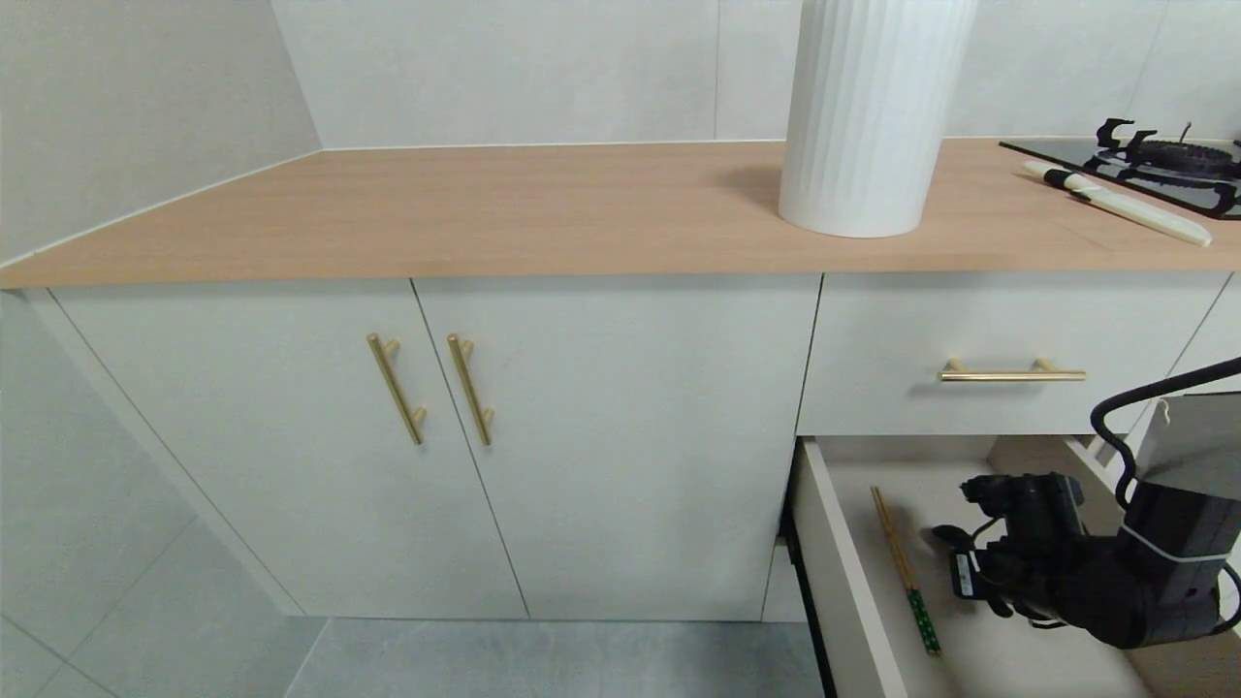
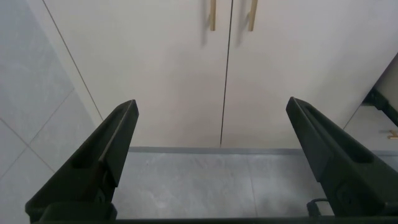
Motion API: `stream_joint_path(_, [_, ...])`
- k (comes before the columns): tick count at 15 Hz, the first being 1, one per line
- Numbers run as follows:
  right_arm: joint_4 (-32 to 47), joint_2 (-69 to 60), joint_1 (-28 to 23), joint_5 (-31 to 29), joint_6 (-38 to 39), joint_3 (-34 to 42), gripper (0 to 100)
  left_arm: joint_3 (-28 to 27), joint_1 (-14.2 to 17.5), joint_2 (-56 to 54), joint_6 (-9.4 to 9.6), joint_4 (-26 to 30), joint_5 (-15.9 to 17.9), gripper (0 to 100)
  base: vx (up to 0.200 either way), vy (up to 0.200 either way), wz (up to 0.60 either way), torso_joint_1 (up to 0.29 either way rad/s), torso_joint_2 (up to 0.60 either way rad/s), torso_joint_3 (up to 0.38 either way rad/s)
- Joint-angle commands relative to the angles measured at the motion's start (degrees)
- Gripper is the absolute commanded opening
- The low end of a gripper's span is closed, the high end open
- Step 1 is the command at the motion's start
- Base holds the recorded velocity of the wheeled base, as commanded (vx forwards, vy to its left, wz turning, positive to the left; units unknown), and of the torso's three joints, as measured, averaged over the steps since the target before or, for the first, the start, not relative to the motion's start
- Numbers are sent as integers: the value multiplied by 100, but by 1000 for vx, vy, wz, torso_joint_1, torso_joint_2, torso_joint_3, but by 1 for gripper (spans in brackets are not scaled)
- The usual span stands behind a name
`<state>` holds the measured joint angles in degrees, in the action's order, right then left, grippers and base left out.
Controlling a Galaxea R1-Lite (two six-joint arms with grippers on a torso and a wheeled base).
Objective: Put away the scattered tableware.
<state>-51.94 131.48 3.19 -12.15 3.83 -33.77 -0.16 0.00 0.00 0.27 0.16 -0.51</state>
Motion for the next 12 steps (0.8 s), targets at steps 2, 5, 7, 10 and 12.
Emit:
stream_joint_path(2, [-228,335,-65,11,-40,-60,0,7,0,9,0,2,-2,100,0,0,0,0,0,0])
stream_joint_path(5, [-237,344,-73,11,-49,-95,0,7,0,9,0,2,-2,100,0,0,0,0,0,0])
stream_joint_path(7, [-246,291,-73,11,-40,-86,100,7,0,9,0,-7,-2,100,0,0,0,0,0,0])
stream_joint_path(10, [-325,62,-73,11,-31,11,100,-2,0,9,0,2,-2,100,0,0,0,0,0,0])
stream_joint_path(12, [-351,-773,-73,38,-40,415,100,-2,0,9,0,2,-2,100,0,0,0,0,0,0])
